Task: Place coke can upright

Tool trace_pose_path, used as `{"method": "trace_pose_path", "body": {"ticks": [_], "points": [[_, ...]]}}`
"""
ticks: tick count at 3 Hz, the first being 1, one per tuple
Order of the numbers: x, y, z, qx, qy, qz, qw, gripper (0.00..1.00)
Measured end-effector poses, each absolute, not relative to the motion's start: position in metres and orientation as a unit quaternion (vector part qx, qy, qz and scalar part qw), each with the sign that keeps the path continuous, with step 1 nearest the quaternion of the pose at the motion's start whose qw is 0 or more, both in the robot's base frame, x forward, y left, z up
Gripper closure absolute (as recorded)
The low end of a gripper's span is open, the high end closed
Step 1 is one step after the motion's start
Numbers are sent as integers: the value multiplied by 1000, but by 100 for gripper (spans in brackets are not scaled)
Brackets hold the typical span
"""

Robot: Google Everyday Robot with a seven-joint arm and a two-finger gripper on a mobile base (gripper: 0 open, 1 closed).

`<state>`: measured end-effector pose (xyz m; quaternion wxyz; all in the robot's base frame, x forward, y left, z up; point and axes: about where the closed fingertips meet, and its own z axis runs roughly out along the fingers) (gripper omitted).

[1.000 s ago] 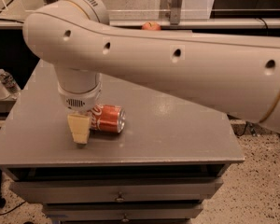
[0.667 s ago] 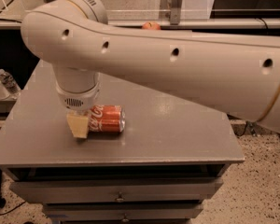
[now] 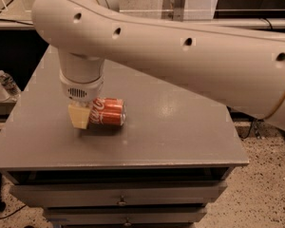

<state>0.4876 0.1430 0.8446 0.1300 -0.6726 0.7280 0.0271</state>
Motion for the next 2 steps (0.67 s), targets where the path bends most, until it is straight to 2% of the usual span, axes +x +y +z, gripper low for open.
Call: {"method": "trace_pose_path", "body": {"ticks": [2], "points": [[522,146,895,-662,695,154,232,100]]}}
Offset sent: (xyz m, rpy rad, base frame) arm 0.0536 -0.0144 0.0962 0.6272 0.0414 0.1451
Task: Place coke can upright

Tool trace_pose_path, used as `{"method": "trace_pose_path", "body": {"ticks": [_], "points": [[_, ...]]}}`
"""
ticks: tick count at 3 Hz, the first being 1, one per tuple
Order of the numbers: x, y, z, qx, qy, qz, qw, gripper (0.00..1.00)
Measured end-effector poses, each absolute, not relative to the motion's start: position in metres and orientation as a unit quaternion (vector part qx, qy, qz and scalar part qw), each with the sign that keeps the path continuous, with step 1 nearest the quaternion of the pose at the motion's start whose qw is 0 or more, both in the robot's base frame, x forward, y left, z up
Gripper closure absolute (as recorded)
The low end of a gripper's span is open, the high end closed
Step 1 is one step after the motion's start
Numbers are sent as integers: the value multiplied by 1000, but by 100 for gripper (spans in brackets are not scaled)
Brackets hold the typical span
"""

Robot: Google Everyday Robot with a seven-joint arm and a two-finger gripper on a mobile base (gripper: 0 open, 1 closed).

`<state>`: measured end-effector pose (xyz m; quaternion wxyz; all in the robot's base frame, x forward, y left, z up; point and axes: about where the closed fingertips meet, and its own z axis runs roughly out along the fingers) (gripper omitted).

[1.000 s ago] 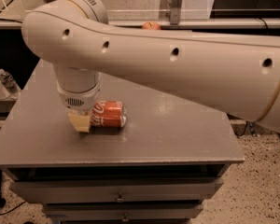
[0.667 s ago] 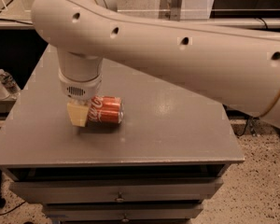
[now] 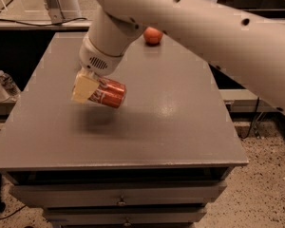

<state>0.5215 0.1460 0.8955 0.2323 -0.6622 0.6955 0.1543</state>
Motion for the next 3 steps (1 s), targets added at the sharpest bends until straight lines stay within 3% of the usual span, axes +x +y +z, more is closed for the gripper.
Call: {"method": "trace_pose_path", "body": {"ticks": [3], "points": [[531,108,977,-637,557,352,400,100]]}}
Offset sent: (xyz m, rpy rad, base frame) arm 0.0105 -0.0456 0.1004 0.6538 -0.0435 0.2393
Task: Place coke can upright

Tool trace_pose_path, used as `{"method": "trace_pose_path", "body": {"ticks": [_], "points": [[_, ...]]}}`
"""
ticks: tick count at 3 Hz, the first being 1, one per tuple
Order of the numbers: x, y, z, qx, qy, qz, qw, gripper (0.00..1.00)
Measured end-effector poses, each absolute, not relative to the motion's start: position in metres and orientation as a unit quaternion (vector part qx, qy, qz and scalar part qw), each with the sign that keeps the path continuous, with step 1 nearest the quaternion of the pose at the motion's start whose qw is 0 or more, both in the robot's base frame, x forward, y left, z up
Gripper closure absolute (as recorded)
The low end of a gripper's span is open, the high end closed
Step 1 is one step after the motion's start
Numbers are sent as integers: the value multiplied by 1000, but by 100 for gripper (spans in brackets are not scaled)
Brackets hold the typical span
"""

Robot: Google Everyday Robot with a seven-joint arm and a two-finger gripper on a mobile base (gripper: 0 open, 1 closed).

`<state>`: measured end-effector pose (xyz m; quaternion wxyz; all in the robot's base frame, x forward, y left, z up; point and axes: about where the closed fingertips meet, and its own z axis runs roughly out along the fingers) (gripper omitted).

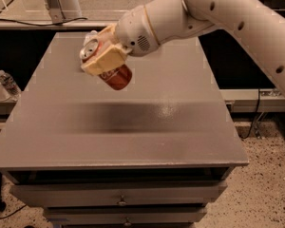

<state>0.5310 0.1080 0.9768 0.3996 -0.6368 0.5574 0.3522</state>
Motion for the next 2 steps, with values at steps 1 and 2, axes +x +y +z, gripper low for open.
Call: {"method": "trace_pose_path", "body": {"ticks": [1,2], "points": [[528,88,989,-614,534,393,429,100],[527,88,991,-612,532,397,431,100]]}}
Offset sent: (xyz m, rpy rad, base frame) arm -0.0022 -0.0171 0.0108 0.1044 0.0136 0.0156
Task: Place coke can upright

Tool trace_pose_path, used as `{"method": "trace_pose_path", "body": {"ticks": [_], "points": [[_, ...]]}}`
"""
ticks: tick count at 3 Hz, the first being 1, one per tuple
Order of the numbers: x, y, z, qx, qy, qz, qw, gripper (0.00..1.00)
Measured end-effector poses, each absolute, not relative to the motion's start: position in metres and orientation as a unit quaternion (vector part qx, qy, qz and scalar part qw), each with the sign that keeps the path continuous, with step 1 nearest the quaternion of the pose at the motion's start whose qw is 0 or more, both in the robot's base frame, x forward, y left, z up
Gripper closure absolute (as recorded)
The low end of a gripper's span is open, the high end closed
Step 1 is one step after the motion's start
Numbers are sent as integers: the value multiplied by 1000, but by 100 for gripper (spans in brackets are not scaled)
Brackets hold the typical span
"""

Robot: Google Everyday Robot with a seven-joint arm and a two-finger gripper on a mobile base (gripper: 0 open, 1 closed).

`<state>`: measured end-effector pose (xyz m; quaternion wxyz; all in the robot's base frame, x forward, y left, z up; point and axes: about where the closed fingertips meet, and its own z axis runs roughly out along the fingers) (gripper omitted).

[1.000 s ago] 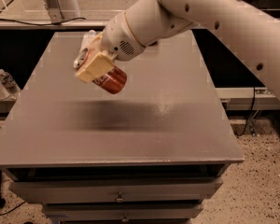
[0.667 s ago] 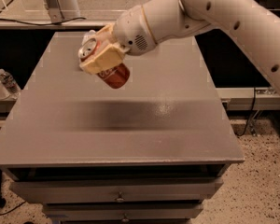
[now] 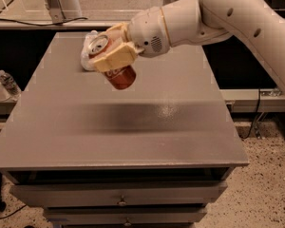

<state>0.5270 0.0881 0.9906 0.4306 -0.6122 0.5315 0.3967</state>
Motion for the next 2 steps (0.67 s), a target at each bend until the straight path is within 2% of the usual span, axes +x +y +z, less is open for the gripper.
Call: {"method": "trace_pose_path", "body": {"ticks": [1,2], "points": [[527,88,990,-612,532,396,430,100],[523,89,984,-594,507,429,454,100]]}}
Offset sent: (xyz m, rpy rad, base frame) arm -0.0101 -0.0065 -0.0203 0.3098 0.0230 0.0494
